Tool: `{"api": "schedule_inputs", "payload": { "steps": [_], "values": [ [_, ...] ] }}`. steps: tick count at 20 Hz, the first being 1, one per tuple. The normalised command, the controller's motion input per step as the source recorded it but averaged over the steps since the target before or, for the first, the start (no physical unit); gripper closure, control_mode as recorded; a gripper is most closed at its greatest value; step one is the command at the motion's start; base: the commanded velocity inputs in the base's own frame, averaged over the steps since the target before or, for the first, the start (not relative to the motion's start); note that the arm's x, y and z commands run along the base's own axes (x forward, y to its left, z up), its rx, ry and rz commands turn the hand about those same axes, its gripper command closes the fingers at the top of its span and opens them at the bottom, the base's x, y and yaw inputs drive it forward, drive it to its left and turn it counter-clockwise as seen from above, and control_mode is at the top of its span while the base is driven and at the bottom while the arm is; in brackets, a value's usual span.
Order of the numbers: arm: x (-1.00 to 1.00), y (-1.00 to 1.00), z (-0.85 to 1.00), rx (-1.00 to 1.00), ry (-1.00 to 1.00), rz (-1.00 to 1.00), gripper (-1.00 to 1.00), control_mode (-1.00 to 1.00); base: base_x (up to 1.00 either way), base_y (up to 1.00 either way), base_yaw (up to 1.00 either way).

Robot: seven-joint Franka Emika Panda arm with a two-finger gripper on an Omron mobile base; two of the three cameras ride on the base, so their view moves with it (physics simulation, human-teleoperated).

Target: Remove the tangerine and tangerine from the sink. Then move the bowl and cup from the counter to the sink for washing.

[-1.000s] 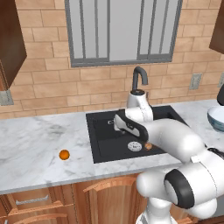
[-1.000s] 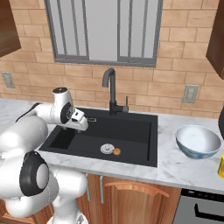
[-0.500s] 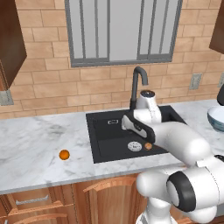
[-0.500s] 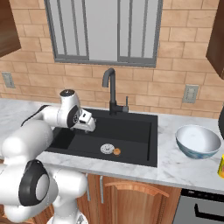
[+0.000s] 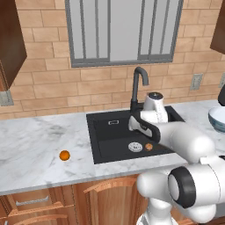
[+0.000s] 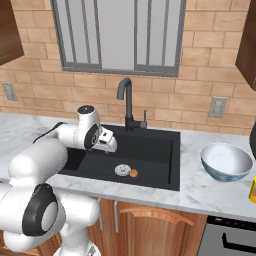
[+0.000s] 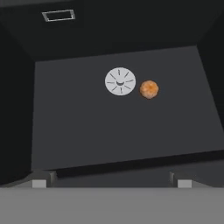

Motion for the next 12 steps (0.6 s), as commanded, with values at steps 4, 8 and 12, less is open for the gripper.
{"api": "schedule_inputs", "payload": {
  "steps": [4, 8, 12],
  "values": [
    [0.18, -0.26, -0.06, -0.01, 0.0, 0.0, -1.0, -1.0, 0.0, 0.0, 0.0],
    [0.08, -0.27, -0.08, -0.02, -0.03, 0.0, -1.0, -1.0, 0.0, 0.0, 0.0],
    [0.0, -0.23, -0.12, -0.02, -0.1, 0.0, -1.0, -1.0, 0.0, 0.0, 0.0]
  ]
}}
